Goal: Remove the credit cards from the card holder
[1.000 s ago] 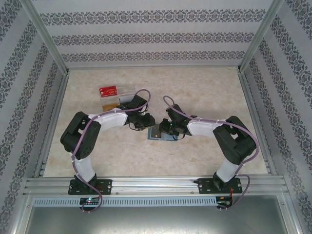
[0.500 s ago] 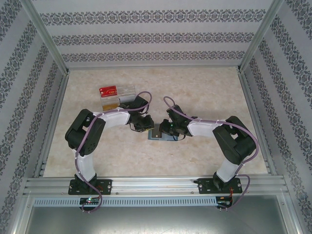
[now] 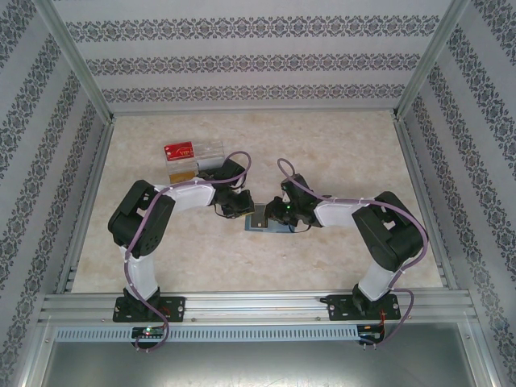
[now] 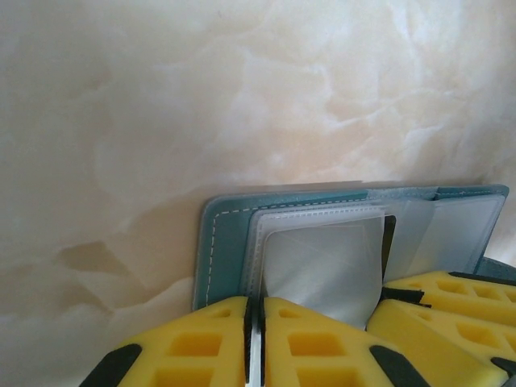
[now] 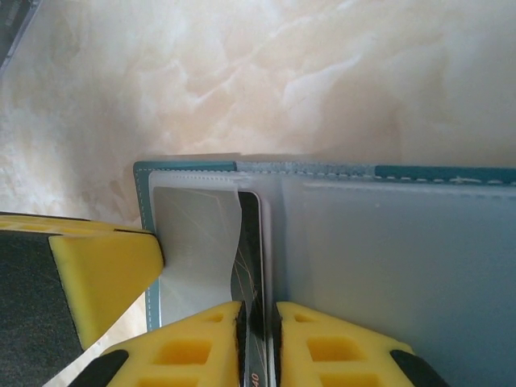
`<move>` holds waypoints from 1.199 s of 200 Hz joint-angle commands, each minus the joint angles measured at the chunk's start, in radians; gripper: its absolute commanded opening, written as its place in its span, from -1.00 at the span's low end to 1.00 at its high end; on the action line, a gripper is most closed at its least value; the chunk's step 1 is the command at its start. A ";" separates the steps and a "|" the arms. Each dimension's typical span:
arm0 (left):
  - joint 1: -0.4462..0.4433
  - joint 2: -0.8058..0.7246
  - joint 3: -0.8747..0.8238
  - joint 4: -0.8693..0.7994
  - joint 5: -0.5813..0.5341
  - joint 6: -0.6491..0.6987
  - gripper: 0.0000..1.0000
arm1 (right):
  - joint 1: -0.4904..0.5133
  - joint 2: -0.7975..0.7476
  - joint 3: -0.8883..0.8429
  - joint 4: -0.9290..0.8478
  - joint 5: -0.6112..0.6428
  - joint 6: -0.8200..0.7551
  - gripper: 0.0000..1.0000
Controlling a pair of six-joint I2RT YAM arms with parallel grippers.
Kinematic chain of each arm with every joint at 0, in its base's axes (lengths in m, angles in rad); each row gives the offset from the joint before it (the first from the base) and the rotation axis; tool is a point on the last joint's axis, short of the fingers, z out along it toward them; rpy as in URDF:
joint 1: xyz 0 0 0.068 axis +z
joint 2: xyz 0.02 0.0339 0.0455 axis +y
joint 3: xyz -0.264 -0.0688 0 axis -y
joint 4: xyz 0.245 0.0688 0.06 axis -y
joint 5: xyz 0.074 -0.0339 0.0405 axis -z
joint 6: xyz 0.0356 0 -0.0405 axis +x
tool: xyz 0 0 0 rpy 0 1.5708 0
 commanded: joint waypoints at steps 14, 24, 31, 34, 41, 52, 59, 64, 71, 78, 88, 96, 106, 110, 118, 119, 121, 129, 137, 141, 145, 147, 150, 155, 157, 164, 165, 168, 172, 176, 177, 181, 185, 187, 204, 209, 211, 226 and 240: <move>-0.012 0.046 -0.045 -0.024 -0.027 0.004 -0.82 | -0.014 0.000 -0.034 0.090 -0.060 0.014 -0.65; -0.012 0.047 -0.051 -0.018 -0.027 0.000 -0.85 | -0.015 -0.005 -0.040 0.106 -0.068 0.014 -0.64; -0.012 0.048 -0.053 -0.015 -0.028 -0.003 -0.86 | -0.017 -0.008 -0.045 0.118 -0.074 0.014 -0.64; -0.012 0.048 -0.053 -0.015 -0.028 -0.003 -0.86 | -0.018 -0.009 -0.046 0.122 -0.075 0.016 -0.64; -0.012 0.048 -0.057 -0.013 -0.028 -0.004 -0.87 | -0.020 -0.012 -0.050 0.132 -0.082 0.017 -0.64; -0.012 0.052 -0.057 -0.011 -0.026 -0.005 -0.88 | -0.020 -0.017 -0.057 0.150 -0.088 0.019 -0.65; -0.012 0.051 -0.057 -0.011 -0.027 -0.006 -0.88 | -0.022 -0.020 -0.060 0.156 -0.090 0.021 -0.65; -0.012 0.051 -0.057 -0.011 -0.026 -0.005 -0.88 | -0.021 -0.022 -0.062 0.161 -0.091 0.021 -0.65; -0.012 0.052 -0.058 -0.011 -0.026 -0.005 -0.89 | -0.022 -0.026 -0.065 0.166 -0.091 0.022 -0.66; -0.012 0.052 -0.059 -0.011 -0.025 -0.005 -0.89 | -0.023 -0.029 -0.067 0.167 -0.090 0.021 -0.66; -0.012 0.053 -0.059 -0.012 -0.028 -0.005 -0.89 | -0.023 -0.034 -0.071 0.173 -0.090 0.021 -0.67; -0.012 0.053 -0.059 -0.013 -0.029 -0.005 -0.89 | -0.023 -0.037 -0.074 0.177 -0.089 0.020 -0.68; -0.012 0.054 -0.058 -0.014 -0.031 -0.006 -0.89 | -0.024 -0.043 -0.077 0.178 -0.083 0.021 -0.69; -0.012 0.054 -0.059 -0.015 -0.031 -0.005 -0.89 | -0.024 -0.046 -0.080 0.177 -0.081 0.021 -0.69; -0.012 0.056 -0.059 -0.014 -0.033 -0.006 -0.89 | -0.024 -0.051 -0.083 0.178 -0.073 0.021 -0.70; -0.012 0.056 -0.060 -0.014 -0.033 -0.005 -0.89 | -0.024 -0.052 -0.084 0.177 -0.073 0.021 -0.71; -0.012 0.056 -0.059 -0.014 -0.034 -0.005 -0.89 | -0.025 -0.052 -0.085 0.177 -0.071 0.020 -0.71; -0.012 0.055 -0.060 -0.013 -0.034 -0.006 -0.89 | -0.025 -0.058 -0.088 0.177 -0.068 0.021 -0.71; -0.012 0.055 -0.061 -0.013 -0.034 -0.007 -0.89 | -0.025 -0.060 -0.091 0.176 -0.067 0.019 -0.73; -0.012 0.056 -0.061 -0.012 -0.035 -0.007 -0.89 | -0.024 -0.060 -0.091 0.174 -0.065 0.018 -0.73; -0.013 0.056 -0.061 -0.012 -0.034 -0.007 -0.89 | -0.024 -0.060 -0.091 0.174 -0.066 0.019 -0.74; -0.012 0.056 -0.062 -0.013 -0.035 -0.007 -0.89 | -0.024 -0.060 -0.091 0.175 -0.066 0.019 -0.75; -0.012 0.055 -0.062 -0.013 -0.036 -0.007 -0.89 | -0.024 -0.060 -0.091 0.175 -0.067 0.018 -0.76; -0.012 0.057 -0.061 -0.012 -0.036 -0.007 -0.89 | -0.025 -0.059 -0.091 0.175 -0.067 0.019 -0.76; -0.012 0.056 -0.061 -0.012 -0.036 -0.008 -0.89 | -0.025 -0.059 -0.091 0.174 -0.068 0.019 -0.76; -0.012 0.055 -0.059 -0.013 -0.036 -0.005 -0.89 | -0.024 -0.057 -0.091 0.176 -0.068 0.021 -0.76; -0.012 0.055 -0.059 -0.014 -0.036 -0.005 -0.89 | -0.024 -0.057 -0.091 0.177 -0.067 0.021 -0.76; -0.012 0.056 -0.059 -0.014 -0.037 -0.005 -0.89 | -0.024 -0.057 -0.091 0.175 -0.067 0.021 -0.77; -0.012 0.056 -0.060 -0.014 -0.037 -0.005 -0.89 | -0.025 -0.056 -0.091 0.174 -0.066 0.020 -0.77; -0.012 0.055 -0.059 -0.014 -0.036 -0.006 -0.89 | -0.025 -0.057 -0.091 0.174 -0.063 0.022 -0.77; -0.013 0.056 -0.059 -0.014 -0.037 -0.006 -0.90 | -0.025 -0.056 -0.091 0.173 -0.063 0.022 -0.77; -0.012 0.056 -0.060 -0.014 -0.036 -0.005 -0.90 | -0.026 -0.057 -0.092 0.173 -0.062 0.022 -0.77; -0.012 0.056 -0.059 -0.014 -0.037 -0.005 -0.90 | -0.025 -0.055 -0.093 0.171 -0.060 0.022 -0.77; -0.012 0.056 -0.060 -0.014 -0.037 -0.005 -0.89 | -0.025 -0.055 -0.092 0.170 -0.060 0.023 -0.76; -0.013 0.055 -0.060 -0.014 -0.035 -0.005 -0.89 | -0.025 -0.047 -0.088 0.165 -0.064 0.023 -0.73; -0.012 0.056 -0.060 -0.013 -0.034 -0.005 -0.89 | -0.025 -0.042 -0.086 0.165 -0.067 0.023 -0.71; -0.012 0.056 -0.060 -0.013 -0.034 -0.005 -0.89 | -0.024 -0.041 -0.085 0.165 -0.069 0.024 -0.70; -0.012 0.057 -0.059 -0.011 -0.028 -0.005 -0.88 | -0.025 -0.023 -0.076 0.161 -0.080 0.028 -0.66; -0.012 0.057 -0.060 -0.009 -0.025 -0.006 -0.88 | -0.023 -0.008 -0.071 0.165 -0.086 0.034 -0.64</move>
